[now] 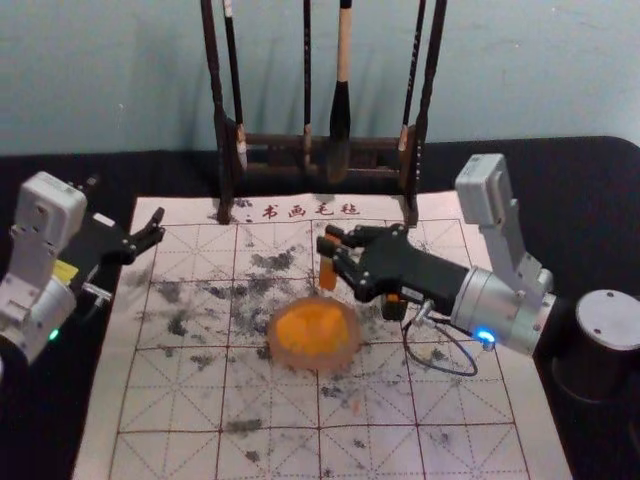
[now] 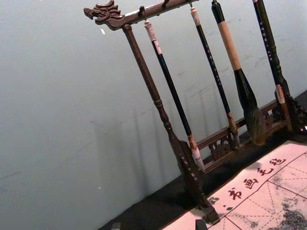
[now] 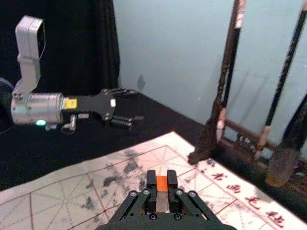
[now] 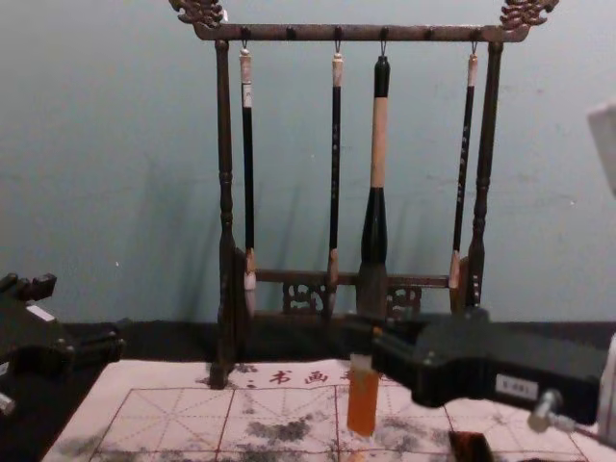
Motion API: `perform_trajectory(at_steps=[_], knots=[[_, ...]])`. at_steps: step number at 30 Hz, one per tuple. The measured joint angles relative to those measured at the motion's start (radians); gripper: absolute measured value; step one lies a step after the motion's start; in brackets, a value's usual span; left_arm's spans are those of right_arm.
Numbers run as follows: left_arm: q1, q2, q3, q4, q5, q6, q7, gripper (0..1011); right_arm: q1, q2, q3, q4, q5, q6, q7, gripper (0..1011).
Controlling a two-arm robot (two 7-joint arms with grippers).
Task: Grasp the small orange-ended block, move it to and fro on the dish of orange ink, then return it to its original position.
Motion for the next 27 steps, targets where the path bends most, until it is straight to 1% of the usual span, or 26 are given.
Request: perform_trajectory(at_steps=[10, 13, 16, 27], knots=[[0.000, 0.000, 0.000, 0.000, 0.000, 0.000, 0.000, 1001, 0.027, -0.010, -0.040, 0.043, -0.032, 0.033, 0.032, 131], [0.000, 0.000, 0.000, 0.000, 0.000, 0.000, 0.000, 1001, 0.031, -0.014, -0.044, 0.051, -0.037, 0.038, 0.032, 131], [0.000, 0.000, 0.000, 0.000, 0.000, 0.000, 0.000, 1001, 0.037, -0.026, -0.048, 0.068, -0.045, 0.040, 0.025, 131], [0.000, 0.000, 0.000, 0.000, 0.000, 0.000, 0.000, 1001, 0.048, -0.060, -0.049, 0.118, -0.056, 0.037, 0.011, 131]])
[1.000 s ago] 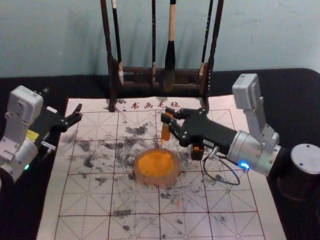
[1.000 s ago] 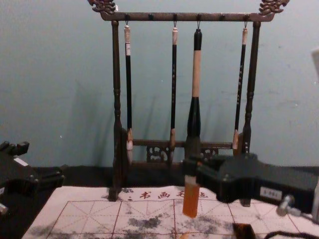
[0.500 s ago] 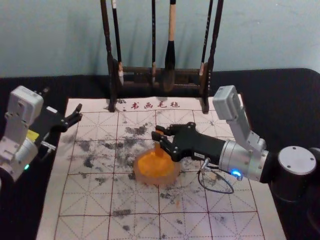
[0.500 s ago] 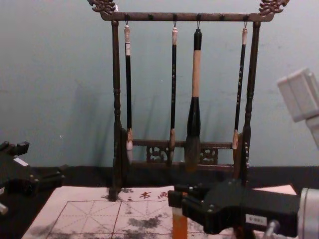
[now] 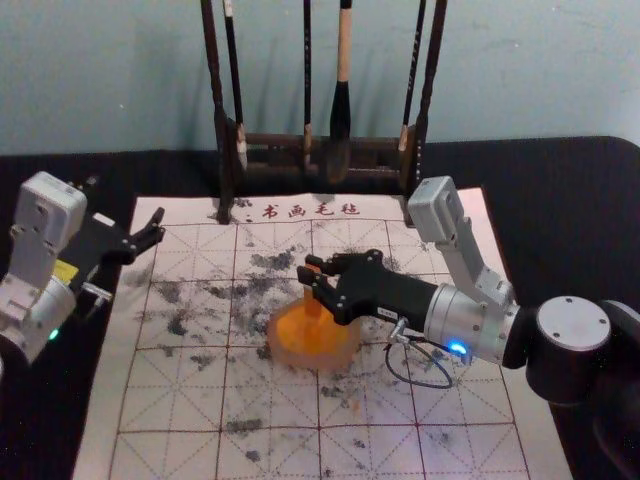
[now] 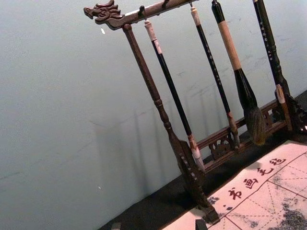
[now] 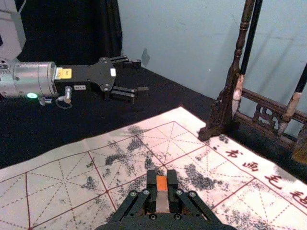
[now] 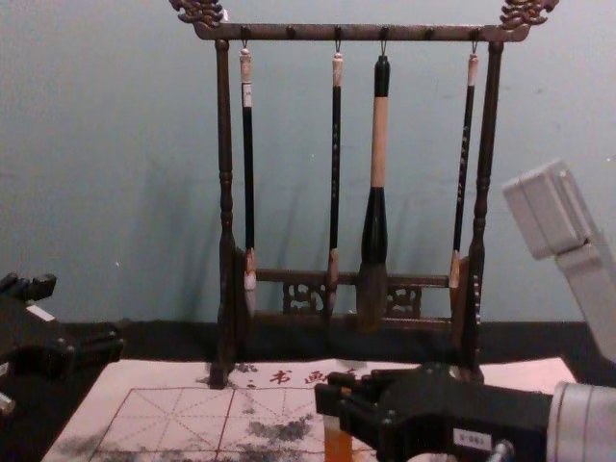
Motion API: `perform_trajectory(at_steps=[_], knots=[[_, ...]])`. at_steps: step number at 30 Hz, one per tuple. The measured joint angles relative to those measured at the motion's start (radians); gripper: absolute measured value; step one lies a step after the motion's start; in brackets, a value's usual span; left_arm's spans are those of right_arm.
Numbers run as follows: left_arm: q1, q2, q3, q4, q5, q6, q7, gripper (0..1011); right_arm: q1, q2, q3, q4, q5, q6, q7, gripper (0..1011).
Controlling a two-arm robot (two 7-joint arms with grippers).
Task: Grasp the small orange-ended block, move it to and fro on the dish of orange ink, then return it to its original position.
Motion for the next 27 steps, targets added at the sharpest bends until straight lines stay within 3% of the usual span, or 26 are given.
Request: perform_trajectory(at_steps=[27], knots=[[0.000, 0.000, 0.000, 0.000, 0.000, 0.000, 0.000, 1001, 0.000, -0.028, 0.010, 0.041, -0.024, 0.000, -0.007, 131]])
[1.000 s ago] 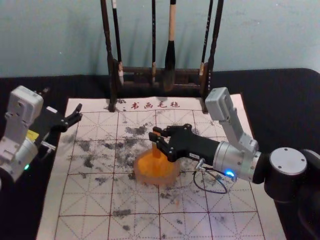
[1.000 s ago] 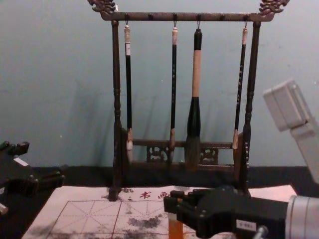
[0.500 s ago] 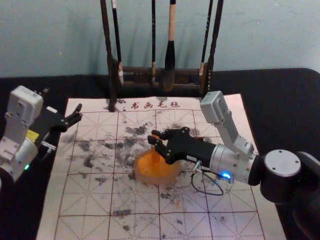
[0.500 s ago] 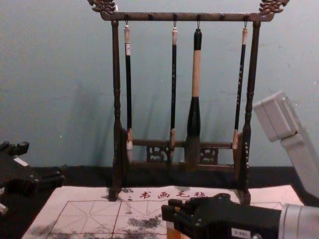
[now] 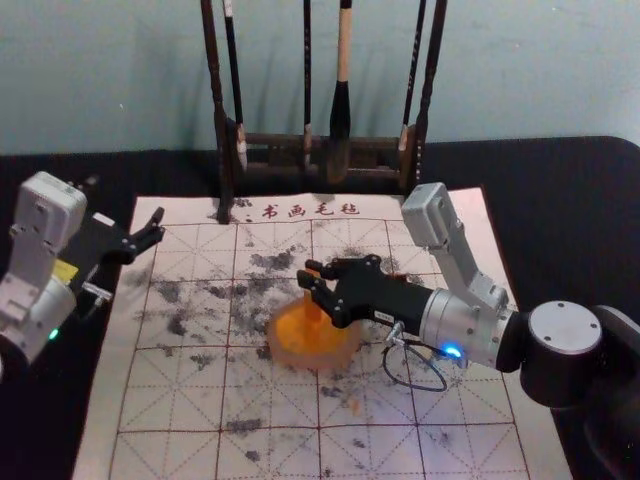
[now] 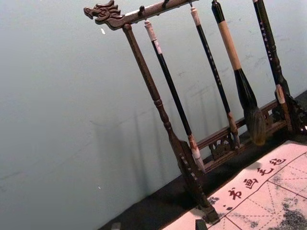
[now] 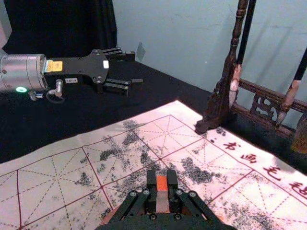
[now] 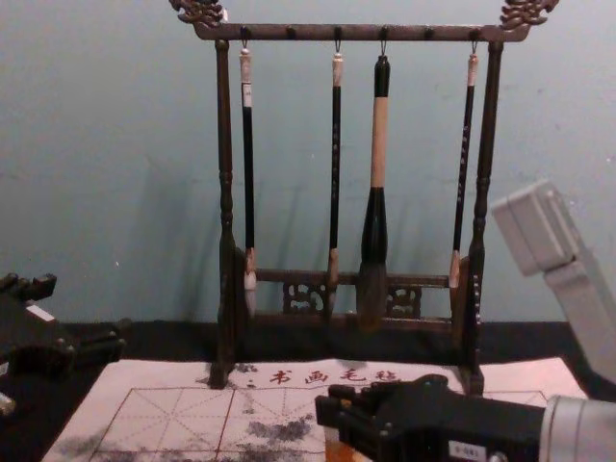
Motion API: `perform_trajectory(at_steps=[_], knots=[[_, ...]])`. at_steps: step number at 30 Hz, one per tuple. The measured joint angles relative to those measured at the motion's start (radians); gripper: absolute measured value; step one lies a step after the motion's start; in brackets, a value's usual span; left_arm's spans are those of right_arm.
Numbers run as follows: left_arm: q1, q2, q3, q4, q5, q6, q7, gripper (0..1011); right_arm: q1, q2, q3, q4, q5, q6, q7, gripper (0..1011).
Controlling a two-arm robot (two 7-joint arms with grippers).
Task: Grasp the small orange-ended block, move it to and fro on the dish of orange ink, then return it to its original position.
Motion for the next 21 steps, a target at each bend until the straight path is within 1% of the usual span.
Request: perform_trajectory(at_steps=[11, 21], knots=[[0.000, 0.000, 0.000, 0.000, 0.000, 0.000, 0.000, 1001, -0.015, 0.015, 0.015, -0.023, 0.012, 0.001, 0.002, 131], [0.000, 0.000, 0.000, 0.000, 0.000, 0.000, 0.000, 1001, -0.032, 0.033, 0.017, -0.046, 0.016, 0.006, 0.007, 131]])
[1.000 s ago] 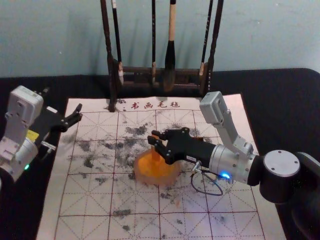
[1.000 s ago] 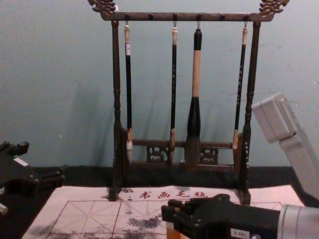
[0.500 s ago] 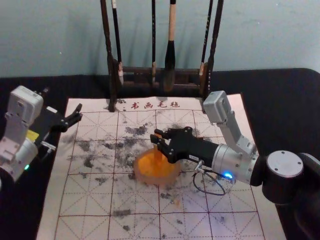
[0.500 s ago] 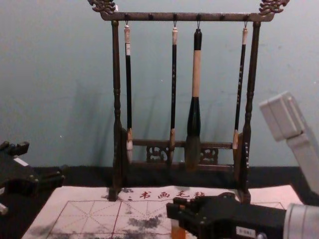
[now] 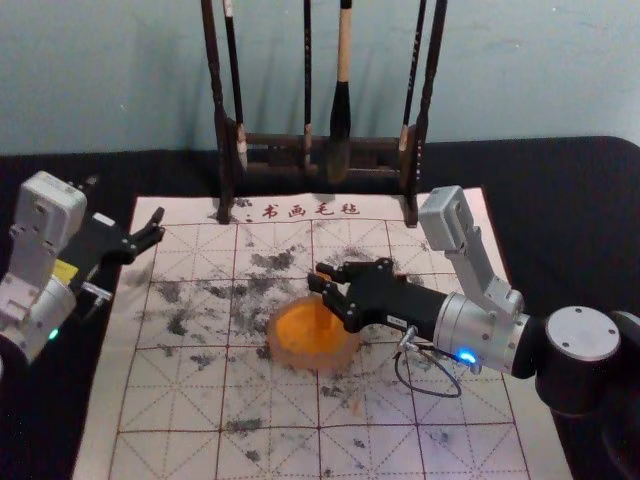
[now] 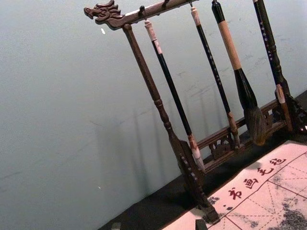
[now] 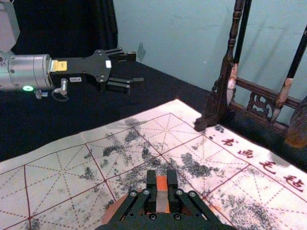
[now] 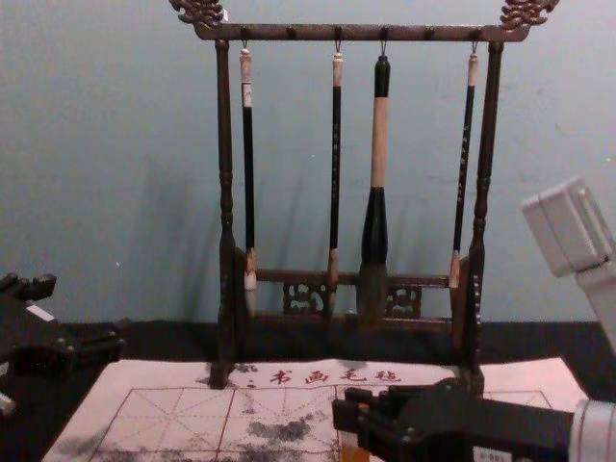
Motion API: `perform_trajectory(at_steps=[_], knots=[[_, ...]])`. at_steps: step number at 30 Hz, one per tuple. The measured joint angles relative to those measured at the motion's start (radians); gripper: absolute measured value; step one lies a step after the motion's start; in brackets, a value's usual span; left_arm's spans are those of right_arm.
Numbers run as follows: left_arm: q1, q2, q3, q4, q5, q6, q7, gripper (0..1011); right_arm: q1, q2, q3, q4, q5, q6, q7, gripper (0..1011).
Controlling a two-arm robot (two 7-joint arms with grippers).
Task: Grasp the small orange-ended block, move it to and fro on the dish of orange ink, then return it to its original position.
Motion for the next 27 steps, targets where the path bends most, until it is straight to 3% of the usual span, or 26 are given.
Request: perform_trajectory(at_steps=[17, 27], knots=[[0.000, 0.000, 0.000, 0.000, 0.000, 0.000, 0.000, 1001, -0.023, 0.014, -0.006, -0.026, 0.007, 0.004, 0.003, 130], [0.000, 0.000, 0.000, 0.000, 0.000, 0.000, 0.000, 1001, -0.017, -0.004, -0.019, -0.012, 0.008, -0.004, 0.010, 131]])
